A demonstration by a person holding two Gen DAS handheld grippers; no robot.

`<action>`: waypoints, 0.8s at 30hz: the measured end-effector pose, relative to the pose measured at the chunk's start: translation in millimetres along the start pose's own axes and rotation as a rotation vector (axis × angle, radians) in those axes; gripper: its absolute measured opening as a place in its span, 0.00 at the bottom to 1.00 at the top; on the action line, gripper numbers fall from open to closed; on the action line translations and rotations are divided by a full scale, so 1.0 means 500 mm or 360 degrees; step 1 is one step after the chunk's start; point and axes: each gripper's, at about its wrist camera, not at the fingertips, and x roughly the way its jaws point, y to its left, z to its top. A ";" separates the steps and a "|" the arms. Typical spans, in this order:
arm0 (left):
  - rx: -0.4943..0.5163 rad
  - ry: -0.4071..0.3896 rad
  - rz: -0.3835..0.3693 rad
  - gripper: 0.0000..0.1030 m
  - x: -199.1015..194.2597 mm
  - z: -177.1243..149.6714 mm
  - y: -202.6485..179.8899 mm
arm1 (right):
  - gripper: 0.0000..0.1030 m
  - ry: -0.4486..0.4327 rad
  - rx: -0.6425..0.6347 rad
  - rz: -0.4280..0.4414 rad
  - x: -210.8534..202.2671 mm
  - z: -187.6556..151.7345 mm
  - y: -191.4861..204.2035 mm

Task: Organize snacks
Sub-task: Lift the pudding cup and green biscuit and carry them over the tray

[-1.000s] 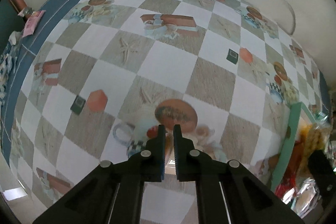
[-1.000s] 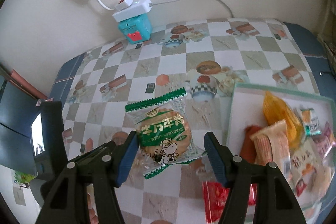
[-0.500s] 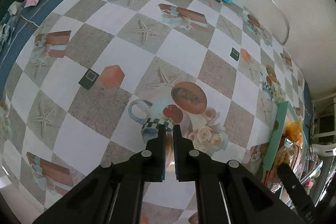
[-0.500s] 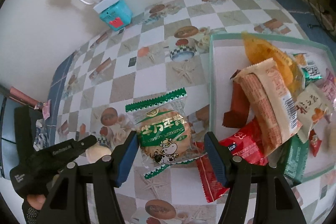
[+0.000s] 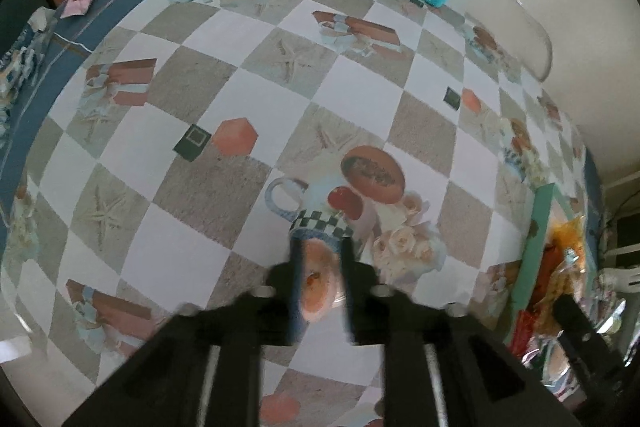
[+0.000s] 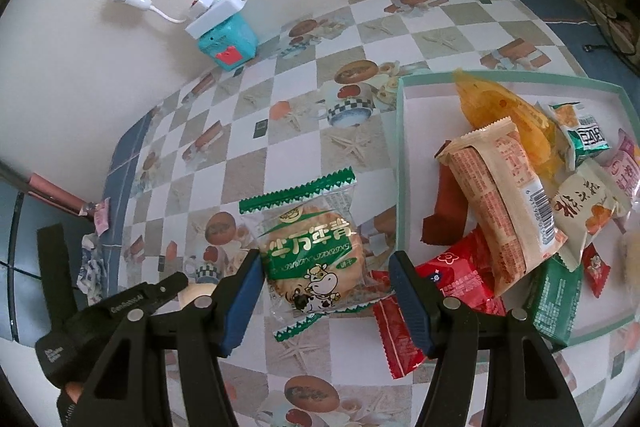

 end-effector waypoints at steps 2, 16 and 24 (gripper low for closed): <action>0.0019 0.0004 0.0004 0.52 0.001 -0.005 -0.006 | 0.65 0.0009 0.0002 0.0010 0.002 -0.001 -0.001; 0.0190 -0.0012 0.0298 0.51 0.051 -0.027 -0.068 | 0.65 0.0044 0.0012 0.0064 0.001 -0.001 -0.014; 0.0244 -0.0077 0.0367 0.52 0.057 -0.010 -0.090 | 0.65 0.0067 0.0017 0.0095 0.005 -0.001 -0.015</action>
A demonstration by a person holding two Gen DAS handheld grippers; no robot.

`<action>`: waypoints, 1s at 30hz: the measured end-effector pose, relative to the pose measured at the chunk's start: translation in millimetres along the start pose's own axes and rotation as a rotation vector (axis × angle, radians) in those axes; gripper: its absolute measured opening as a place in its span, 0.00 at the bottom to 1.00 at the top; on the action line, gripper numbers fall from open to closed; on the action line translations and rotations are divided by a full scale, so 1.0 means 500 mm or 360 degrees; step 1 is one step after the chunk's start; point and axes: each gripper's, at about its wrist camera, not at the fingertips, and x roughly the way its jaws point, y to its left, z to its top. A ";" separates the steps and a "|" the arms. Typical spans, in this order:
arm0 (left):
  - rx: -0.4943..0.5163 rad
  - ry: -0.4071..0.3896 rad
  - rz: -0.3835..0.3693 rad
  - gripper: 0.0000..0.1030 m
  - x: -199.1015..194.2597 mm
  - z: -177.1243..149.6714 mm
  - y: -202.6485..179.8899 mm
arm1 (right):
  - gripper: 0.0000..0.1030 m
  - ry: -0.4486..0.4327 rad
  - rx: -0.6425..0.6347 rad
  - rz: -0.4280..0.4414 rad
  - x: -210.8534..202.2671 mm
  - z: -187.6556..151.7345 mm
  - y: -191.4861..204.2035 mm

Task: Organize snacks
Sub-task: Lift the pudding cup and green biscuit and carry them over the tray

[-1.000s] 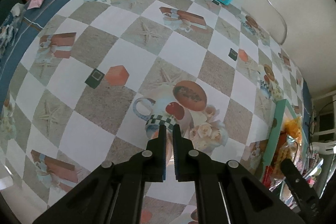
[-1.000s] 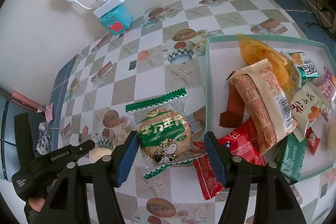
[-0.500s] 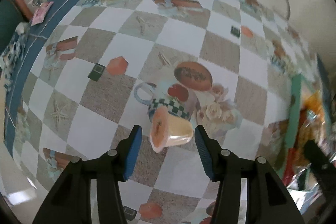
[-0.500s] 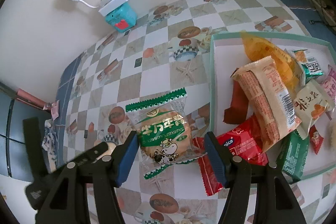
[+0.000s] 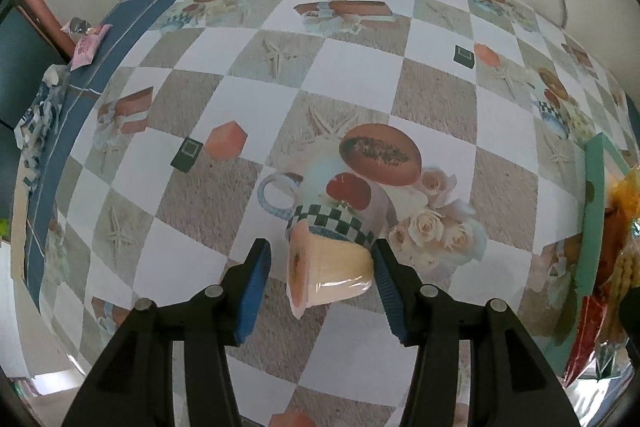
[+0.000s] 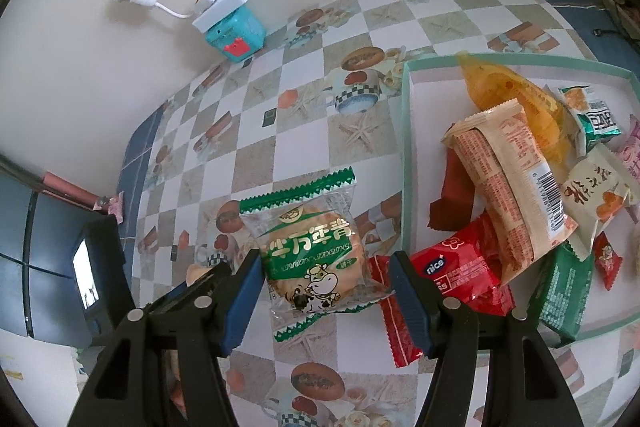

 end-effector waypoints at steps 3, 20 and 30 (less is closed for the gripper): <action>0.0046 -0.0015 0.0065 0.58 0.005 0.003 -0.013 | 0.65 0.0003 0.0003 0.0006 0.001 0.000 0.000; 0.0095 -0.0041 0.0058 0.39 -0.008 0.002 -0.019 | 0.65 0.0021 0.0000 0.0018 0.006 0.001 -0.001; 0.0121 -0.0134 -0.0065 0.38 -0.077 0.001 -0.044 | 0.65 -0.0048 -0.0002 0.0055 -0.036 0.006 -0.004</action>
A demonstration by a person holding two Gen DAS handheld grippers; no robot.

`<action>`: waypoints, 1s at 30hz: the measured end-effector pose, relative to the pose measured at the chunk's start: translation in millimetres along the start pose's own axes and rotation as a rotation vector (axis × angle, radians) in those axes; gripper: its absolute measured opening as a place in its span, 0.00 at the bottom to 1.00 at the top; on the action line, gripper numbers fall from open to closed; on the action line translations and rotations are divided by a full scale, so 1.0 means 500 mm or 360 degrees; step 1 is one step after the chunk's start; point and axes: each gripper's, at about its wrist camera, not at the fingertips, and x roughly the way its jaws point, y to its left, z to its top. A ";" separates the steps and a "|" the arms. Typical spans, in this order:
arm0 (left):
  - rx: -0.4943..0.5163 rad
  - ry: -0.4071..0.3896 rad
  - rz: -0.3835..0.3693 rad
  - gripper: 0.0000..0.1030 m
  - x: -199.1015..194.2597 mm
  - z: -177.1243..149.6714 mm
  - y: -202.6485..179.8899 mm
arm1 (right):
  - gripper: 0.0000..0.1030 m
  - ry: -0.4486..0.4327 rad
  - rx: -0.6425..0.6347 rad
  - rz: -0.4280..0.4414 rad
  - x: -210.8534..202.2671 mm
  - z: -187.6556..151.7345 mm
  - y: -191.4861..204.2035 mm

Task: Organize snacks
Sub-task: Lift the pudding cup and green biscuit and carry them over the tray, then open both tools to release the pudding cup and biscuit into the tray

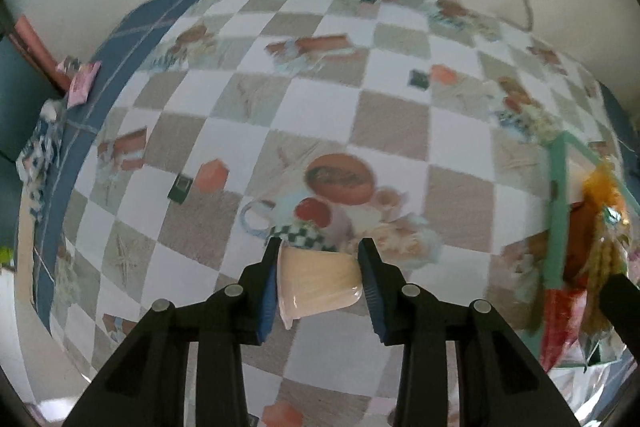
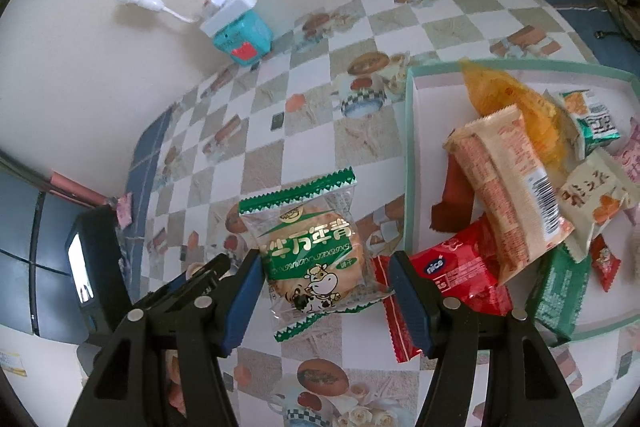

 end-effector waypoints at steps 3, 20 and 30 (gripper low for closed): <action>0.0033 -0.0039 -0.0029 0.38 -0.030 -0.001 -0.023 | 0.65 -0.0042 0.0014 0.0005 -0.024 0.003 -0.007; 0.0416 -0.0212 -0.0375 0.38 -0.190 -0.054 -0.296 | 0.65 -0.0221 0.0479 -0.0346 -0.149 0.026 -0.266; 0.0676 -0.0103 -0.0397 0.38 -0.165 -0.120 -0.433 | 0.65 -0.0200 0.0643 -0.0410 -0.172 0.011 -0.367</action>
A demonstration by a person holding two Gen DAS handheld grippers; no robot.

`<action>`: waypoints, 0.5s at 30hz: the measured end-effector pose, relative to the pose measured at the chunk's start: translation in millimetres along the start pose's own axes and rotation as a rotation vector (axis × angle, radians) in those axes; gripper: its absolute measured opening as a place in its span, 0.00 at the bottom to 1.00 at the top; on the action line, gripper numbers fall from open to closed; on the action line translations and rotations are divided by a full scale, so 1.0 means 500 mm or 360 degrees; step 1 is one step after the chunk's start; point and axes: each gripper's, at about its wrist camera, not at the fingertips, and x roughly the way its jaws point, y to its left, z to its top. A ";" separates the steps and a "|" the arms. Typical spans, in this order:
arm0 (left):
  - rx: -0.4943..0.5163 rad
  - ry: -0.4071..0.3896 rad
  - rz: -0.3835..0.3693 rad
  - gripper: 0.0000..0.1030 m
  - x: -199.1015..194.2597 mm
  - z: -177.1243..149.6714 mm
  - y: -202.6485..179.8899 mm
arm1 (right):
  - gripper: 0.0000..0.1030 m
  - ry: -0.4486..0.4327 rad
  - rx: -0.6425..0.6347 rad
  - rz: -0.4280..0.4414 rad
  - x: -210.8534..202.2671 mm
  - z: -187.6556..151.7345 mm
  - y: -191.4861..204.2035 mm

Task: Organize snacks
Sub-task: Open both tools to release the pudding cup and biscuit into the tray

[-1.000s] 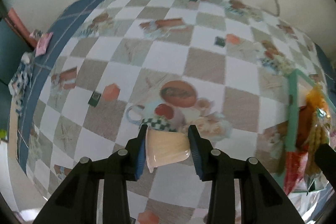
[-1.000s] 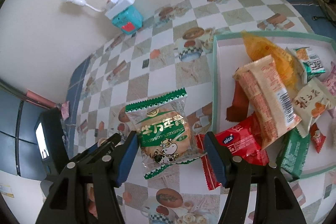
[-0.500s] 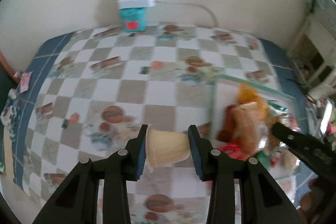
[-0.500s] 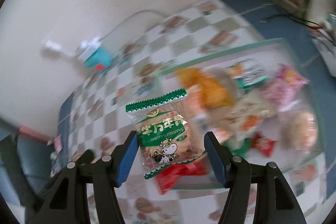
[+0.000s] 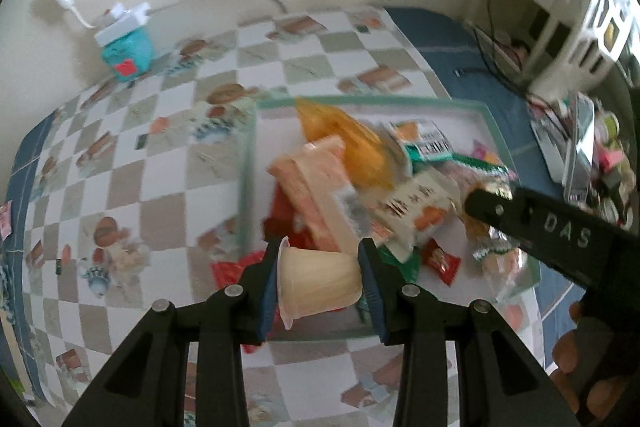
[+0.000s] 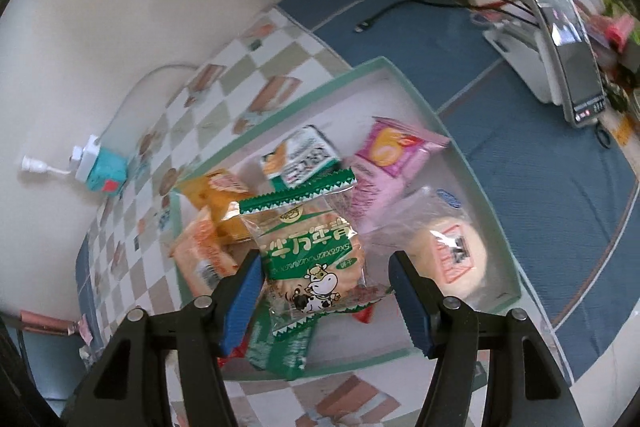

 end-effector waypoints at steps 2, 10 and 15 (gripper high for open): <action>0.0017 0.0037 -0.0016 0.38 0.012 -0.006 -0.013 | 0.65 0.0016 -0.0001 -0.0006 0.005 0.001 -0.005; 0.0030 0.0112 -0.0009 0.39 0.062 -0.022 -0.024 | 0.67 0.0096 -0.0071 0.0003 0.026 -0.013 0.012; -0.0027 0.0119 -0.0028 0.39 0.077 -0.021 -0.007 | 0.67 0.0130 -0.0100 -0.0023 0.037 -0.020 0.017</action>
